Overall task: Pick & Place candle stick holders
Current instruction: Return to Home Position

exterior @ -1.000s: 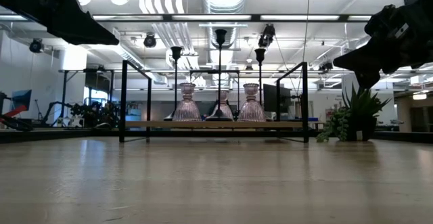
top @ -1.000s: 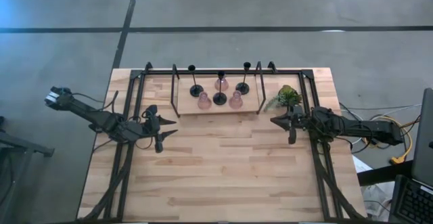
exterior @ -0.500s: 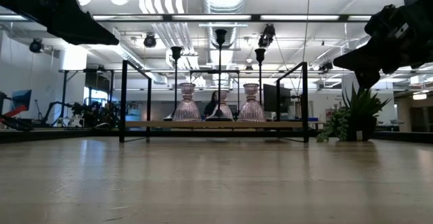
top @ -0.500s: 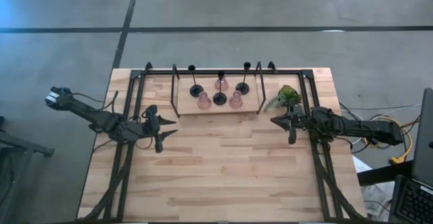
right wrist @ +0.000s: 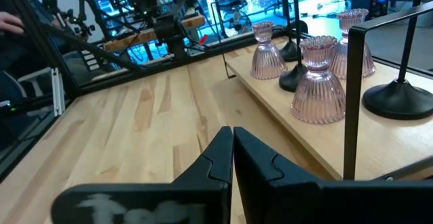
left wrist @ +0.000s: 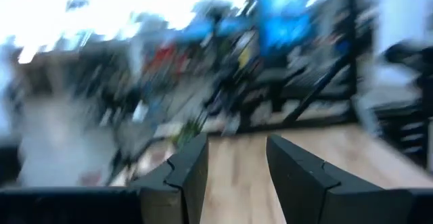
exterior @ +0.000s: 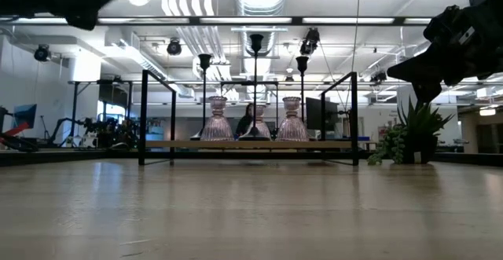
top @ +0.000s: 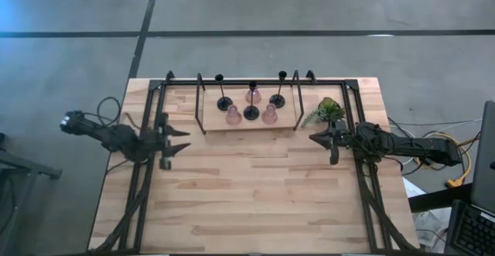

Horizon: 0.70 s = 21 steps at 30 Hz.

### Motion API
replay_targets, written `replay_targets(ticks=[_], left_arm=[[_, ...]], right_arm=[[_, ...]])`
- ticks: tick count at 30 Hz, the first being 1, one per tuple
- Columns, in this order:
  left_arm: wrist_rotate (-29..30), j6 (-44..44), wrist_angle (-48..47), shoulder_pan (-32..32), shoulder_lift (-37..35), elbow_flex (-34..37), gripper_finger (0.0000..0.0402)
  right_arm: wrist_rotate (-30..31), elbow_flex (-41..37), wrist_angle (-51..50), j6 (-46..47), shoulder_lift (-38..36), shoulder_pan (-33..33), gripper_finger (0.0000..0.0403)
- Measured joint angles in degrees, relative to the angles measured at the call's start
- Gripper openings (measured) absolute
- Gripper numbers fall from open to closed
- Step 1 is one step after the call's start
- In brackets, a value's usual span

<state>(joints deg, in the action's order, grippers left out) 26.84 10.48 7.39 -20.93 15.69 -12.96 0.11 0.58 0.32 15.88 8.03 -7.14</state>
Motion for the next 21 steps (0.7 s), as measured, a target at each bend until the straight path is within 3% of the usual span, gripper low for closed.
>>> replay_targets(ticks=[4,9,14,21], left_arm=[[-8.7,4.6,1.8,1.9,-5.4,4.7,0.0154],[-10.9,4.1,1.7,4.3,-10.3,8.7,0.0154],[-18.3,4.0,2.2,8.9,-15.7,11.9,0.0154],[-22.0,1.9,2.2,15.1,-15.6,12.4,0.0154]], right_arm=[[0.0,0.0,0.0,0.0,0.0,0.0,0.0009],[0.0,0.0,0.0,0.0,0.0,0.0,0.0009],[0.0,0.0,0.0,0.0,0.0,0.0,0.0009],[-0.1,0.0,0.0,0.0,0.1,0.0,0.0009]])
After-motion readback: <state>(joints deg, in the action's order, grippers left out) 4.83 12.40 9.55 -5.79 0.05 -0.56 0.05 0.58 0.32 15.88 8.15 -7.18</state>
